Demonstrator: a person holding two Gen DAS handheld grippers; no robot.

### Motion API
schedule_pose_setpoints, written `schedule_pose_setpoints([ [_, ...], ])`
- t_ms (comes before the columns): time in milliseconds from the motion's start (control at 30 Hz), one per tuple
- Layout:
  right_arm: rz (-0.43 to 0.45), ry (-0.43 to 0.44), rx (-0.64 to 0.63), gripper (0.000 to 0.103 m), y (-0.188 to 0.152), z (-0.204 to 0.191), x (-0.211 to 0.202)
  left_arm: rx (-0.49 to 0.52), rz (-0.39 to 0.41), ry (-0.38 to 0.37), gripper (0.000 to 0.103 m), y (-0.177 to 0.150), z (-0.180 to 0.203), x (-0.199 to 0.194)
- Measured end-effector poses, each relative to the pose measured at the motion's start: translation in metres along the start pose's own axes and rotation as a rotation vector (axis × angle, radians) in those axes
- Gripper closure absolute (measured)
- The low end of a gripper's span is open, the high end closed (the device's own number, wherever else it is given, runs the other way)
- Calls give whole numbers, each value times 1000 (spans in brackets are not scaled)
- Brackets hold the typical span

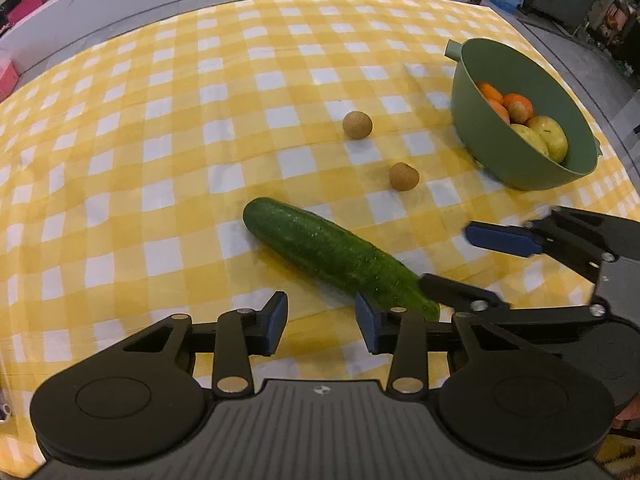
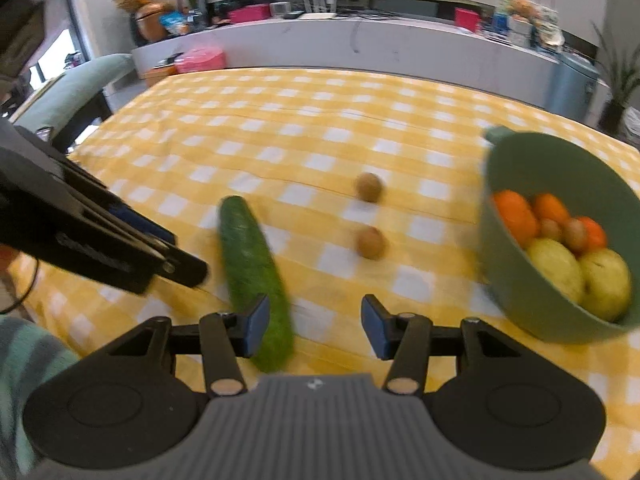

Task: Organize fruits
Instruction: 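Close the right tool around the middle of the green cucumber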

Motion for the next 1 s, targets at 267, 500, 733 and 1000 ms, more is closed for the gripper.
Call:
schedule_pose_setpoints([
  [267, 7, 24, -81, 54, 9, -27, 28, 18, 55, -6, 57, -8, -14, -7],
  [500, 5, 42, -130, 59, 12, -38, 47, 28, 79, -11, 57, -11, -22, -7],
  [733, 0, 32, -174, 64, 5, -45, 57, 34, 55, -11, 57, -13, -24, 0],
  [1000, 15, 13, -202, 64, -1, -45, 61, 50, 44, -10, 57, -14, -22, 3],
])
Point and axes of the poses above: each gripper's, at about its wrist camera, not at the fingertips, and x roughly the way its jaws point, z to its right, y to its top, the point moved 4 cm from there along x, roughly the way its jaws point, and after that the axes turned 13 degrees about x, right-handed, at the moved point
